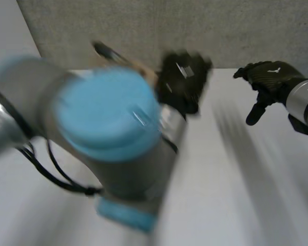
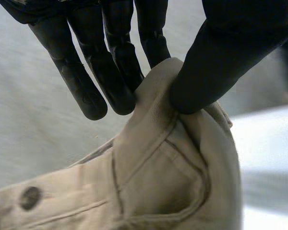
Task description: Fold the shorts.
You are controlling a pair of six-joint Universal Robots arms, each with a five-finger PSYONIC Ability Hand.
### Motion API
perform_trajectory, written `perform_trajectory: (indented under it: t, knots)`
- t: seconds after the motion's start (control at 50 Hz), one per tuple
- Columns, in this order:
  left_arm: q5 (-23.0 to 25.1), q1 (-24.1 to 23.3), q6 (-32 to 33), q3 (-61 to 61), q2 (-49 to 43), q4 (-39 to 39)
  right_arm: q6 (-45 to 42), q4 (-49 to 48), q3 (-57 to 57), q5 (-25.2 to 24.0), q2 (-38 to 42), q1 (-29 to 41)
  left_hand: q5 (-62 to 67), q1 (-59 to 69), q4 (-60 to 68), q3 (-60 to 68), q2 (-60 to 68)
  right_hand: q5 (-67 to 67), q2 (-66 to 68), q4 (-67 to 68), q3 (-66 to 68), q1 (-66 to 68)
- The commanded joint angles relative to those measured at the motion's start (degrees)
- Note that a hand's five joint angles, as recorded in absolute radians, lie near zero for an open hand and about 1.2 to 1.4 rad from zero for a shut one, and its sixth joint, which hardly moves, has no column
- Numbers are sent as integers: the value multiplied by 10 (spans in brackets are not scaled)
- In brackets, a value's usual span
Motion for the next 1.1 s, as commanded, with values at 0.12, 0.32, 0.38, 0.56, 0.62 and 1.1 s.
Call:
perform_trajectory:
  t: [0.12,0.32,0.38,0.56,0.62,1.1]
  knots:
    - [-37,-95,1,-29,-61,-7,-2,5,-5,-2,-1,-24,-511,-521,-553,-551,-554,-37,-18,-31,-10,20]
    - [-61,50,-2,-120,83,-8,-105,26,30,-12,-2,-10,-515,-525,-557,-555,-558,-37,-18,-31,-10,20]
    - [-59,76,-4,-165,112,-8,-144,26,49,-16,-14,10,-509,-520,-552,-550,-553,-37,-18,-31,-10,20]
    - [-46,194,-5,-302,185,-47,-117,46,106,-17,-22,34,-436,-446,-478,-476,-479,-37,-18,-31,-10,20]
    - [-33,219,-11,-339,202,-65,-107,41,169,-30,-25,43,-414,-424,-456,-454,-457,-37,-18,-31,-10,20]
    - [51,273,-71,-521,250,-83,-185,-149,316,-79,7,36,-198,-209,-241,-239,-242,189,209,195,216,246]
